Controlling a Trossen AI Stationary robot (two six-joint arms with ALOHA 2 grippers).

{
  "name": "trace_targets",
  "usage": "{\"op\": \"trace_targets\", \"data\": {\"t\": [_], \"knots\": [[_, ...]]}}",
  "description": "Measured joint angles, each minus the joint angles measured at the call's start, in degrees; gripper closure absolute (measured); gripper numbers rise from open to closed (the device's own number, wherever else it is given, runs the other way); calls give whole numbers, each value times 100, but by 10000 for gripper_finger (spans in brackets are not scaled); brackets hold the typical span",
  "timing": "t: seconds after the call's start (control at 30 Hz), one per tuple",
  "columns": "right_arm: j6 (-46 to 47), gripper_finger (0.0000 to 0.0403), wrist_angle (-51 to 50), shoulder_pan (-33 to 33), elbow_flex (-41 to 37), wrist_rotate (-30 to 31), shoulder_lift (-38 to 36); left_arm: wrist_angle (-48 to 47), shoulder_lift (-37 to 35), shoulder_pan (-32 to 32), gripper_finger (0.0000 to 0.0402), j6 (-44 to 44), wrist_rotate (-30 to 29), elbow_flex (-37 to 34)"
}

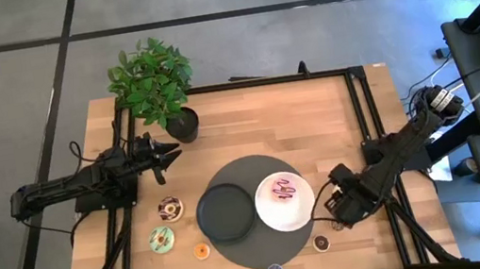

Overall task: Pick & Place donuts
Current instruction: Put the large white donut onto the white plate

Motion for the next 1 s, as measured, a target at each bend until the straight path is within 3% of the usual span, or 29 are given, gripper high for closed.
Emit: {"op": "trace_targets", "data": {"t": [0.27,0.77,1.0], "knots": [[676,219,208,172,-646,-224,0,0,0,0,274,-1,4,0],[1012,220,814,179,-1258,-484,0,0,0,0,274,0,9,0],[1008,271,859,177,-1262,-488,0,0,0,0,274,0,9,2]]}}
